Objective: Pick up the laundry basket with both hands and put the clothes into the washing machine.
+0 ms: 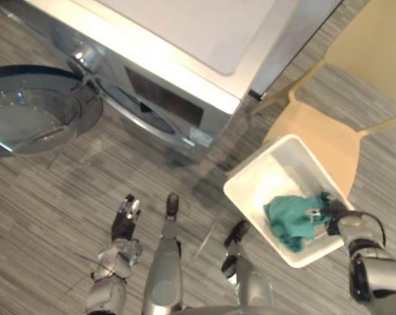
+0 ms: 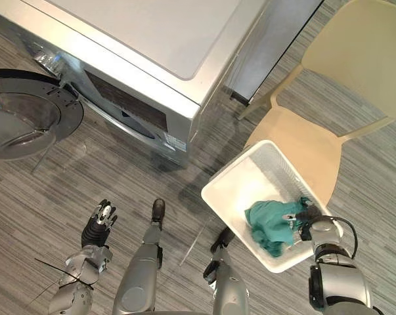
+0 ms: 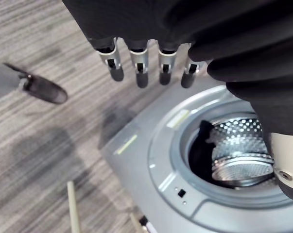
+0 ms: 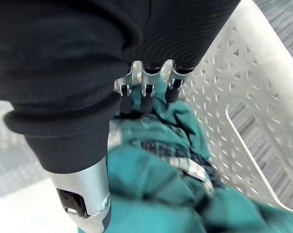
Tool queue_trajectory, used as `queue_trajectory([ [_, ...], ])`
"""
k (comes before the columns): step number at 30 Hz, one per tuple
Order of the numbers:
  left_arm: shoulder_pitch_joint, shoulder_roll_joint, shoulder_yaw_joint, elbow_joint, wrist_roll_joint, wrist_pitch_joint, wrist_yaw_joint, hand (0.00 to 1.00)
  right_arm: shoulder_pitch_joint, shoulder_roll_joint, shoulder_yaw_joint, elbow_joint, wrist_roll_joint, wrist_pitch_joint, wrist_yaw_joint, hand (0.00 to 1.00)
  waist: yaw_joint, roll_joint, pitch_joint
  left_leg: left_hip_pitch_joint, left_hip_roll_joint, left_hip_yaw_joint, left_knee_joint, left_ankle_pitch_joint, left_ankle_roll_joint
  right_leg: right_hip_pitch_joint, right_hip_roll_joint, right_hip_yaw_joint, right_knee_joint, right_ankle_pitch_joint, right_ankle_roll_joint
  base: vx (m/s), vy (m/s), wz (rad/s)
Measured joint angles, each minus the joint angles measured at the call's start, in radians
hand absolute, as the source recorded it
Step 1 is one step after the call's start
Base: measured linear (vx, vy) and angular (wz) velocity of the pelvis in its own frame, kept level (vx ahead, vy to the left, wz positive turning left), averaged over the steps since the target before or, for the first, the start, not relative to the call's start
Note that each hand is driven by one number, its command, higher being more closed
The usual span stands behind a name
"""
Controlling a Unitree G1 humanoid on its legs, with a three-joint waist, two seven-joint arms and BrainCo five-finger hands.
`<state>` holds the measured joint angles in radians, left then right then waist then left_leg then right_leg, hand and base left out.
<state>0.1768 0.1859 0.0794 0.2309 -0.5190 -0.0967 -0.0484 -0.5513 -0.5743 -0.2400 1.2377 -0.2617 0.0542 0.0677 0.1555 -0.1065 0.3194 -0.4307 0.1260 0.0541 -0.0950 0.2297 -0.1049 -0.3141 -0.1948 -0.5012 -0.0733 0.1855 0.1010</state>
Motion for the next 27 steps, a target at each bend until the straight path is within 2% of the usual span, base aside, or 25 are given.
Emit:
queue_trajectory([
  [2, 0.000, -0.006, -0.002, -0.008, 0.000, 0.001, -0.012, 0.00, -0.017, -0.033, -0.001, 0.004, -0.017, 0.000, 0.000, 0.00, 0.002, 0.008, 0.005, 0.000, 0.000, 0.000, 0.000, 0.000, 0.000, 0.000, 0.000, -0.001, 0.000, 0.000, 0.000, 0.00, 0.000, 0.00],
  [6, 0.001, -0.009, -0.020, -0.019, 0.000, 0.001, -0.019, 0.00, -0.112, -0.152, -0.020, 0.022, -0.049, 0.011, 0.000, 0.00, 0.003, 0.034, 0.022, 0.000, 0.001, 0.001, 0.000, 0.000, 0.000, -0.001, 0.000, 0.000, 0.002, 0.000, 0.000, 0.00, 0.000, 0.00],
  [7, 0.002, -0.009, -0.030, -0.020, -0.009, 0.002, -0.020, 0.00, -0.164, -0.216, -0.015, 0.048, -0.067, 0.015, -0.002, 0.00, 0.010, 0.047, 0.029, 0.000, 0.000, 0.002, 0.000, 0.000, 0.000, -0.003, 0.000, 0.003, 0.002, 0.000, 0.000, 0.00, 0.000, 0.00],
  [8, 0.002, -0.010, -0.033, -0.021, -0.013, 0.002, -0.022, 0.00, -0.185, -0.241, -0.014, 0.055, -0.074, 0.015, -0.002, 0.00, 0.013, 0.052, 0.033, 0.000, 0.000, 0.003, 0.000, 0.000, 0.001, -0.003, -0.001, 0.004, 0.002, 0.000, 0.000, -0.02, 0.008, -0.04],
  [10, 0.002, -0.018, -0.036, -0.024, -0.021, 0.002, -0.035, 0.00, -0.278, -0.334, 0.027, 0.084, -0.104, 0.015, -0.006, 0.00, 0.021, 0.077, 0.048, -0.001, 0.000, 0.003, 0.000, 0.001, 0.001, -0.006, -0.001, 0.005, 0.003, 0.001, 0.000, 0.00, 0.000, 0.00],
  [13, 0.003, -0.021, -0.043, -0.025, -0.042, 0.001, -0.038, 0.00, -0.375, -0.398, 0.078, 0.084, -0.106, 0.013, -0.020, 0.00, 0.023, 0.094, 0.055, -0.022, 0.001, 0.004, 0.000, 0.002, 0.003, -0.029, 0.000, 0.006, 0.003, 0.002, 0.000, 0.00, -0.001, -0.01],
  [18, 0.003, -0.028, -0.063, -0.026, -0.059, 0.001, -0.039, 0.00, -0.512, -0.417, 0.144, 0.122, -0.116, 0.014, -0.045, 0.00, 0.027, 0.113, 0.067, -0.043, -0.008, -0.002, 0.000, 0.009, 0.009, -0.044, -0.008, -0.005, 0.002, 0.006, 0.001, 0.03, 0.000, 0.05],
  [22, 0.001, -0.039, -0.077, -0.034, -0.070, -0.001, -0.041, 0.00, -0.562, -0.418, 0.220, 0.118, -0.122, 0.012, -0.047, 0.00, 0.036, 0.141, 0.082, -0.063, -0.015, -0.024, 0.000, 0.010, 0.011, -0.047, -0.012, -0.029, 0.001, 0.005, 0.002, 0.02, 0.007, 0.14],
  [25, 0.000, -0.046, -0.077, -0.035, -0.079, -0.001, -0.041, 0.00, -0.556, -0.416, 0.242, 0.108, -0.090, 0.009, -0.046, 0.00, 0.056, 0.142, 0.082, -0.073, -0.015, -0.025, 0.000, 0.011, 0.012, -0.053, -0.013, -0.037, 0.001, 0.005, 0.002, 0.03, 0.012, 0.07],
  [27, 0.000, -0.050, -0.076, -0.037, -0.078, -0.001, -0.041, 0.00, -0.530, -0.415, 0.238, 0.070, -0.075, 0.007, -0.046, 0.00, 0.054, 0.143, 0.082, -0.068, -0.011, -0.028, 0.000, 0.011, 0.012, -0.039, -0.014, -0.051, 0.002, 0.005, 0.002, 0.04, 0.004, 0.16],
])
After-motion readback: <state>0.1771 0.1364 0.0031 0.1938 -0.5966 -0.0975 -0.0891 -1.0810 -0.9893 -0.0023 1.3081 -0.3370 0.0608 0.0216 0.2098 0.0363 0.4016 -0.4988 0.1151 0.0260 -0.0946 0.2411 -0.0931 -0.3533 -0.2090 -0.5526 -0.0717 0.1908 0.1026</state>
